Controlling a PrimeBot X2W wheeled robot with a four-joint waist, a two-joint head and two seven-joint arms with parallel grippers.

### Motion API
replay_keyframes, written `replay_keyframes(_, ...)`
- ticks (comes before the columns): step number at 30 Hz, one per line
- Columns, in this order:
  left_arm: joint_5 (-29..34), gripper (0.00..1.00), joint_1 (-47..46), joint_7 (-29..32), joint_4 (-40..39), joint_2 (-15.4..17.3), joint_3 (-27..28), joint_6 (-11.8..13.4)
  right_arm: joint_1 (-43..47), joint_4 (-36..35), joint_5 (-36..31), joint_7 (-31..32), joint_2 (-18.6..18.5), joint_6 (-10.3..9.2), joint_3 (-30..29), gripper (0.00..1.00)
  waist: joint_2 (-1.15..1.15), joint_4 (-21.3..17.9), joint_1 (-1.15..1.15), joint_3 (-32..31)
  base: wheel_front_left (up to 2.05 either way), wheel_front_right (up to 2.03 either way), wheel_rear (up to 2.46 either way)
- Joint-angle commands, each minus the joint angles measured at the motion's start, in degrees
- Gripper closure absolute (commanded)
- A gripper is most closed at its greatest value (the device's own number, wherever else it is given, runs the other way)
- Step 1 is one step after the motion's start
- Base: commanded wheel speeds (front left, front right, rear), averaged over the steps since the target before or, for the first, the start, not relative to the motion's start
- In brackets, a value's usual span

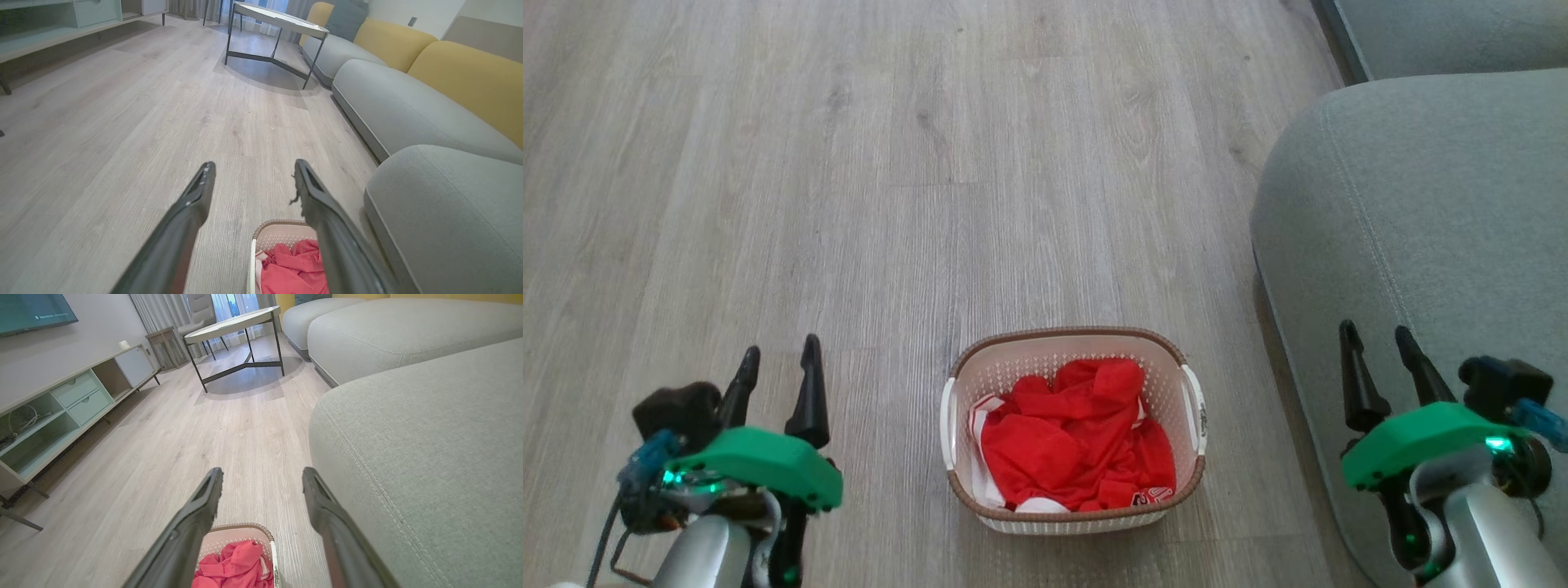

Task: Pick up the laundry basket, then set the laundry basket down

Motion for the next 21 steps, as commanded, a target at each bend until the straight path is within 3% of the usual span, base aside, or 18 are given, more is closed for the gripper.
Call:
replay_keyframes(1, 2.1, 0.0, -3.0, -0.7, -2.2, 2.0, 1.1, 0.7, -3.3, -1.7, -1.9, -1.1, -1.4, -0.06, 1.4, 0.0, 0.0, 0.0, 0.0, 0.1, 0.0, 0.0, 0.0)
replay_keyframes(21, 11.1, 0.0, -2.5, -2.7, -4.6, 3.3, -0.6, 4.2, -4.4, -0.1, -13.2, -4.4, -2.3, -0.07, 3.1, 0.0, 0.0, 0.0, 0.0, 0.3, 0.0, 0.0, 0.0)
